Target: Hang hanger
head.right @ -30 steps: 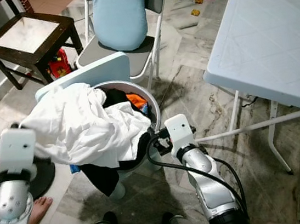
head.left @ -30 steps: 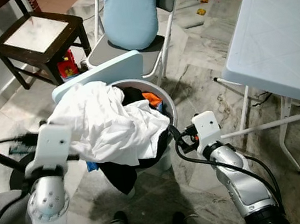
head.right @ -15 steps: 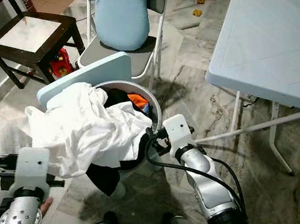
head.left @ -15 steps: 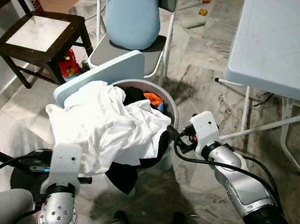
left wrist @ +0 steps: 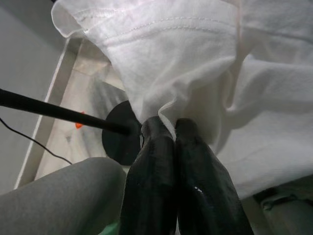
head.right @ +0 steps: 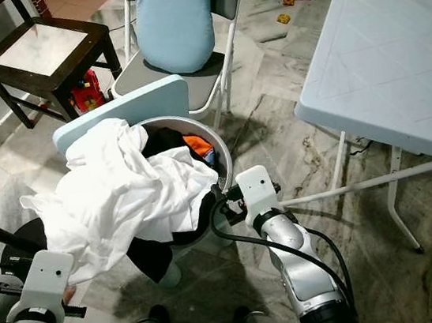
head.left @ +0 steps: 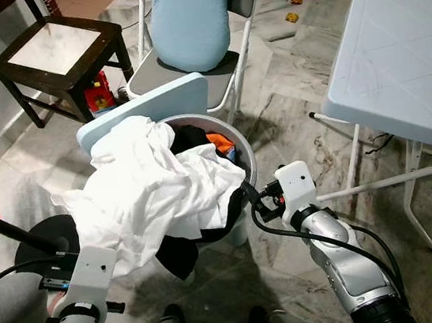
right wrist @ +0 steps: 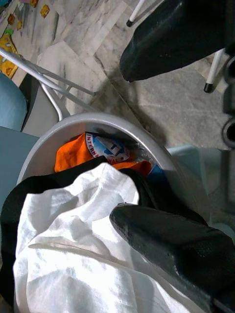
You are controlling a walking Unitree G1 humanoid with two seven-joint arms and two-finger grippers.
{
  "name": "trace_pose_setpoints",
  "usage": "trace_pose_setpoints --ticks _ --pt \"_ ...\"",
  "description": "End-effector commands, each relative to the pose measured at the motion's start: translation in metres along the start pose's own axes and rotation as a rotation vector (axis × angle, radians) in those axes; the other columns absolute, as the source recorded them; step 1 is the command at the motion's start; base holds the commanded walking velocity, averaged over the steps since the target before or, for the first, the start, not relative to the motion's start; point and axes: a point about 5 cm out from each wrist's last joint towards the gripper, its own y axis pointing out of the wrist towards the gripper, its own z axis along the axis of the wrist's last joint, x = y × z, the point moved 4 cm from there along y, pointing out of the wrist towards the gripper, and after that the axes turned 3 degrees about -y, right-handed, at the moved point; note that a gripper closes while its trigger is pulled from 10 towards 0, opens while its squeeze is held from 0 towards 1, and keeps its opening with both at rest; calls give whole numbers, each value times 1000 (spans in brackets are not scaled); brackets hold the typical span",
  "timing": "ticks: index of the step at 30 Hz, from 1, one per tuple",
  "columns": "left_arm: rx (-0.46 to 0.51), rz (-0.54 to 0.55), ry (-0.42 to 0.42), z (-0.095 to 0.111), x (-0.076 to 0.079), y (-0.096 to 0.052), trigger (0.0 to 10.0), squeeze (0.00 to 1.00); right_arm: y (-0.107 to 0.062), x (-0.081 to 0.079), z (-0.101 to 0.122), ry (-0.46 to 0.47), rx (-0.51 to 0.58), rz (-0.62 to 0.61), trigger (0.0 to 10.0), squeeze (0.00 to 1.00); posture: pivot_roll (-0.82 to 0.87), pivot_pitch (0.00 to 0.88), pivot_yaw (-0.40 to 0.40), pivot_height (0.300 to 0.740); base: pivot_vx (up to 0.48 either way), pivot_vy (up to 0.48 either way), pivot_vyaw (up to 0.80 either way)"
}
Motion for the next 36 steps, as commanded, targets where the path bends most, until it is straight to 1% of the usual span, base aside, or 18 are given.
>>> trace_pose_setpoints --ticks 1,4,5,10,12,14,15,19,20,21,23,26,27,28,30,33,34,36 --pt "-21 2 -2 -6 -2 0 10000 1000 -3 2 -8 7 -25 -1 10000 0 110 259 -73 740 0 0 0" --pt "4 11 35 -2 -3 1 10000 1000 -3 3 -9 5 -26 -1 10000 0 108 258 -73 740 0 0 0" --pt "4 11 35 -2 -3 1 10000 1000 -3 3 -9 5 -26 -1 10000 0 108 258 -73 740 0 0 0" --pt "57 -5 119 6 -2 1 10000 1000 -4 3 -9 4 -28 -3 10000 0 107 258 -73 740 0 0 0" --pt "63 -8 123 7 -2 1 10000 1000 -4 3 -9 4 -28 -3 10000 0 107 259 -73 740 0 0 0" --pt "86 -8 107 11 0 0 10000 1000 -4 3 -9 4 -28 -3 10000 0 108 260 -73 740 0 0 0" --pt "119 -12 108 14 2 -3 10000 1000 -4 3 -9 4 -28 -2 10000 0 108 260 -73 740 0 0 0" --pt "156 -13 138 15 5 -7 10000 1000 -4 2 -9 5 -28 -1 10000 0 108 259 -74 740 0 0 0" --pt "229 7 144 28 5 -11 10000 1000 -4 3 -9 5 -28 -2 10000 0 109 261 -74 740 0 0 0" --pt "269 12 138 37 4 -13 10000 1000 -4 3 -9 5 -28 -2 10000 0 109 261 -74 740 0 0 0" --pt "316 20 134 49 3 -13 10000 1000 -4 3 -9 5 -28 -2 10000 0 107 263 -75 740 0 0 0" --pt "369 16 139 69 3 -6 10000 1000 -3 3 -8 3 -28 -2 10000 0 102 261 -75 740 0 0 0" --pt "385 4 150 78 4 1 10000 1000 -3 3 -8 3 -28 -3 10000 0 99 261 -75 740 0 0 0" --pt "385 4 150 78 4 1 10000 1000 -3 3 -8 3 -28 -3 10000 0 99 261 -75 740 0 0 0" --pt "385 -40 166 85 6 15 10000 1000 -3 4 -8 2 -27 -6 10000 0 95 261 -76 740 0 0 0" --pt "391 -70 186 93 7 30 10000 1000 -2 4 -7 -3 -25 -7 10000 0 86 259 -77 740 0 0 0" --pt "414 -101 207 101 10 36 10000 1000 -1 4 -7 -3 -25 -7 10000 0 80 258 -77 740 0 0 0" --pt "431 -122 222 107 13 39 10000 1000 -1 5 -7 -4 -24 -7 10000 0 76 256 -74 740 0 0 0"
